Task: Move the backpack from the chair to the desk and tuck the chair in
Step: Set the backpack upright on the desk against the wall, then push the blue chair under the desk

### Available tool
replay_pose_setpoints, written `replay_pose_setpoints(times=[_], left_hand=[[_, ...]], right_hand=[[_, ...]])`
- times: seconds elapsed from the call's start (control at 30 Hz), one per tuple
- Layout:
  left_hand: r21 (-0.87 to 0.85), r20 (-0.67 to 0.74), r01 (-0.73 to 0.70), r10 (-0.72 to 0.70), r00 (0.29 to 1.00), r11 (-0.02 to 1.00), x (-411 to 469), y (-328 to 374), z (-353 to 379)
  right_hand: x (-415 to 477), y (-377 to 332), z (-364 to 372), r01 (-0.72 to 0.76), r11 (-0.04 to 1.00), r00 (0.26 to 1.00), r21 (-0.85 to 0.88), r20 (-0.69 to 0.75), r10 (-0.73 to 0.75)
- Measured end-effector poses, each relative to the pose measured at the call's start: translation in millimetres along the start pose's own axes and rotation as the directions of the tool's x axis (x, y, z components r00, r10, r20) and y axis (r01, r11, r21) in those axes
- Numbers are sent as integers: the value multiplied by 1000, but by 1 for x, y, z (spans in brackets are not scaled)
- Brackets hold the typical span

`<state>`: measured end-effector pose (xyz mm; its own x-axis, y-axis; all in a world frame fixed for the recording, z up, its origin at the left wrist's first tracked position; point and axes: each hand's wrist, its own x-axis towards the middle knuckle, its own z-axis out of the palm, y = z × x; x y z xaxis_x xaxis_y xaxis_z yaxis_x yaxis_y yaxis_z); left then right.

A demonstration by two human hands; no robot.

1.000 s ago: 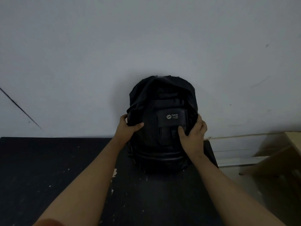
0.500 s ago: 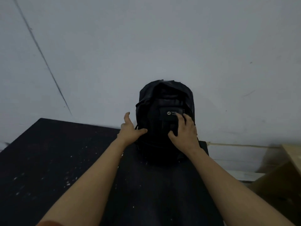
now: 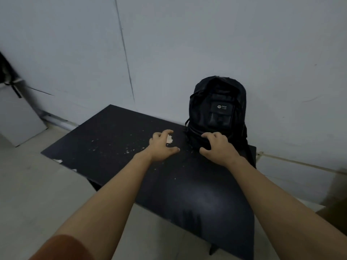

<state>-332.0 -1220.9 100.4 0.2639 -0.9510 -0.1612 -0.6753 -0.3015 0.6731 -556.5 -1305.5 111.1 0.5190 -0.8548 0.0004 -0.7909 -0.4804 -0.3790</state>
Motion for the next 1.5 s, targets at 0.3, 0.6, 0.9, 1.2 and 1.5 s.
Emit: replay_pose_setpoints(times=[0.3, 0.6, 0.9, 1.2, 1.5], left_hand=[[139, 75, -79, 69, 995, 987, -152, -51, -64], [63, 139, -126, 117, 983, 990, -310, -133, -90], [113, 44, -134, 130, 991, 984, -446, -175, -118], [15, -34, -109, 109, 993, 994, -616, -204, -89], [19, 99, 74, -76, 992, 997, -788, -274, -105]], right_hand=[[-123, -118, 6, 40, 998, 998, -40, -37, -42], [-273, -242, 57, 11, 1000, 999, -5, 37, -11], [-399, -326, 75, 99, 995, 995, 10, 32, -99], [-557, -364, 115, 155, 984, 985, 85, 69, -161], [-677, -463, 195, 198, 969, 955, 151, 195, -225]])
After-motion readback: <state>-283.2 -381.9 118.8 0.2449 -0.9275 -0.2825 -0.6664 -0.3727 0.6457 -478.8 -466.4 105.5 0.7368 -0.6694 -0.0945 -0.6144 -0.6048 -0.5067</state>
